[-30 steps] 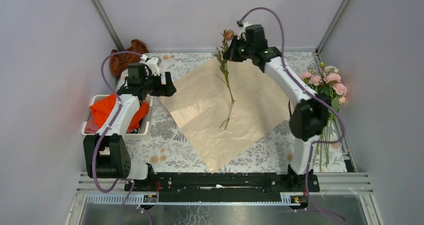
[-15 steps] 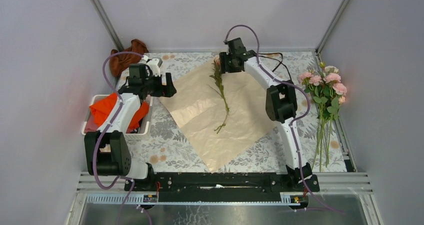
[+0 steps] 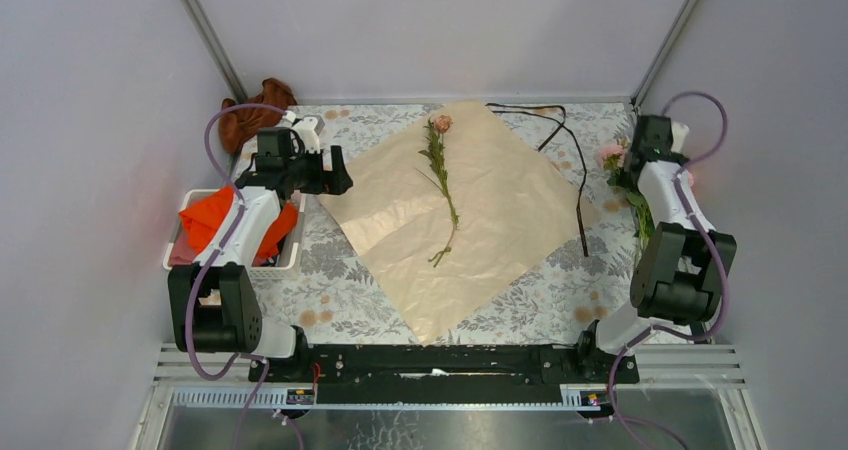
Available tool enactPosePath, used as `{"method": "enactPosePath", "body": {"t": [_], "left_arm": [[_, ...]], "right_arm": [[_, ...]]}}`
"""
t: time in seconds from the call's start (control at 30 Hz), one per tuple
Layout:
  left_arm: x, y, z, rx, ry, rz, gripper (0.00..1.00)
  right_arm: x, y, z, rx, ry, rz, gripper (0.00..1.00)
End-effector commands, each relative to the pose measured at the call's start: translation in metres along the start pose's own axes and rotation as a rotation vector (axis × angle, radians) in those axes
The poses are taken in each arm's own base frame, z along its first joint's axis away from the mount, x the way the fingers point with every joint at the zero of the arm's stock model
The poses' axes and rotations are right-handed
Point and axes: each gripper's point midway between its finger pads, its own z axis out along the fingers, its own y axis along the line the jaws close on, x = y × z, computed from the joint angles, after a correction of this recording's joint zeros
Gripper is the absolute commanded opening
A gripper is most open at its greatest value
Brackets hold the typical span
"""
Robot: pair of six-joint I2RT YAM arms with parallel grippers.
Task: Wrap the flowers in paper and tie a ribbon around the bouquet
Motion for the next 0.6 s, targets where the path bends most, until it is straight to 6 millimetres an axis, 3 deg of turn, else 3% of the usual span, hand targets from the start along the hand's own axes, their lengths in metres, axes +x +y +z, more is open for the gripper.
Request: {"method": "enactPosePath", "body": {"t": [0.0, 0.2, 0.37, 0.57], "left_arm": [[-0.010, -0.004, -0.006, 0.021, -0.036, 0.031, 0.99], [-0.006, -0.001, -0.002, 0.013, -0.017, 0.017, 0.99], [-0.007, 0.000, -0.002, 0.002, -0.020, 0.015, 0.99], [-0.007, 0.001, -0.003, -0.002, -0.020, 0.012, 0.99]], "right_arm": [[0.035, -0.057, 0.019, 0.165, 0.016, 0.089, 0.73], [0.047, -0.087, 0.044, 0.228, -0.009, 0.262, 0.73], [0.062, -0.095, 0.070, 0.268, 0.053, 0.255, 0.69], [0.069, -0.097, 0.087, 0.289, 0.085, 0.218, 0.60]]}}
